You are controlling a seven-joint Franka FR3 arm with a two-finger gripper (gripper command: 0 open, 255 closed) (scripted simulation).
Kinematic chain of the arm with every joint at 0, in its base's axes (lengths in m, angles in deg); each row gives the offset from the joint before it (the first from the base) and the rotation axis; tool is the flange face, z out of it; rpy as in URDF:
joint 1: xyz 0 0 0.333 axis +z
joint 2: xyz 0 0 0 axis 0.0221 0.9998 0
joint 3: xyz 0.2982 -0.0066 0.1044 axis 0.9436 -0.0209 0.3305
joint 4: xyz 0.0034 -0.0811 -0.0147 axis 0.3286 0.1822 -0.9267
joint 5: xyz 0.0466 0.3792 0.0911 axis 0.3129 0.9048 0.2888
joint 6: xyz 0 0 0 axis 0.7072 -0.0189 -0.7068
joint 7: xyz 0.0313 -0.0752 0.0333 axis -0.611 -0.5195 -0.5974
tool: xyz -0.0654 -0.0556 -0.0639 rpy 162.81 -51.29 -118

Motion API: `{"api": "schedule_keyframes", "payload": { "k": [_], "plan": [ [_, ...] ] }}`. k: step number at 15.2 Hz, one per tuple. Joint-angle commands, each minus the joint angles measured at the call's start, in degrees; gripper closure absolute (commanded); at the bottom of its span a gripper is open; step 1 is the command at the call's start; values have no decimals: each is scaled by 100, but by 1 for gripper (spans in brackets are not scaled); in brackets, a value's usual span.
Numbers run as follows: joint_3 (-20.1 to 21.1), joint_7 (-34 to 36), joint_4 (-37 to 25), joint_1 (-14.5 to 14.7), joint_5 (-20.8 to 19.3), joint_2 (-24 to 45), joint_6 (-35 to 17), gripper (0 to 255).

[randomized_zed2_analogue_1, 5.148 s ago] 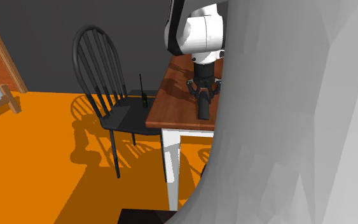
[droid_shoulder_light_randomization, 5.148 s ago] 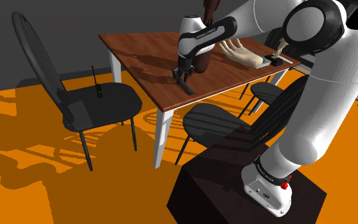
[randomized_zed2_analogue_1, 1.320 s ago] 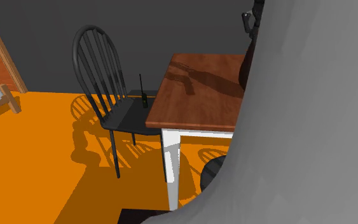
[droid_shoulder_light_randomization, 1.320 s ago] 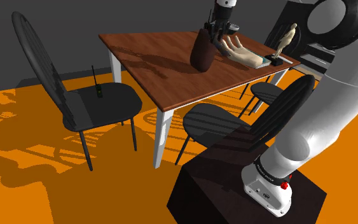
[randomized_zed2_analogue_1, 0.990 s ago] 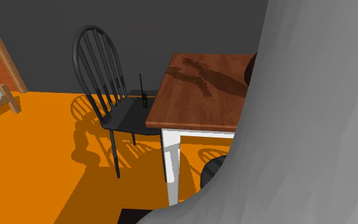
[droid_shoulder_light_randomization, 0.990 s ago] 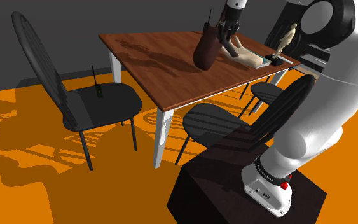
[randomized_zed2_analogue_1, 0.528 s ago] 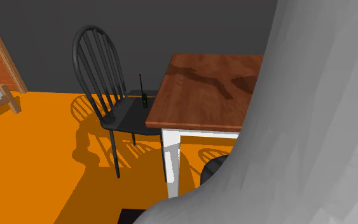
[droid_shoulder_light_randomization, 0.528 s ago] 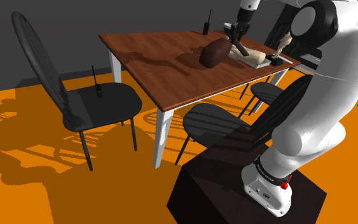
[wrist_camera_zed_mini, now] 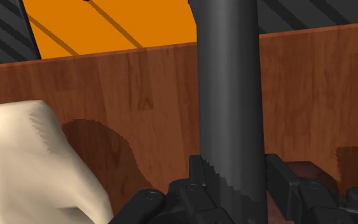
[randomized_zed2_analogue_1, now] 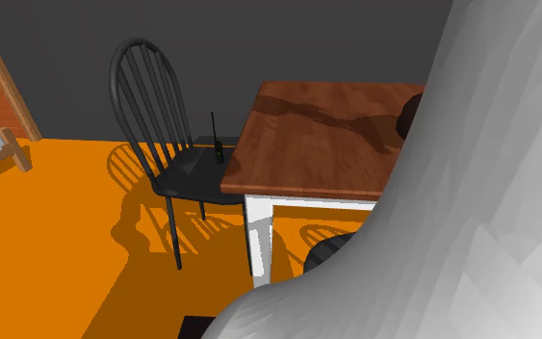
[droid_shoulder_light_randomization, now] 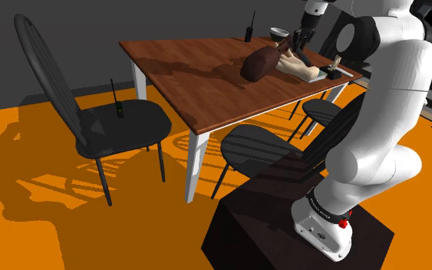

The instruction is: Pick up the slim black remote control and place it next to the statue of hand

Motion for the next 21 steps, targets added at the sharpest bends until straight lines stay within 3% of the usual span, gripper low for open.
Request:
{"api": "schedule_keyframes", "payload": {
  "k": [1, 21],
  "plan": [
    [0, -79, -227, -87, 47, 206, 17, 255],
    [15, -33, 1609, 41, 13, 28, -1635, 255]
  ]
}}
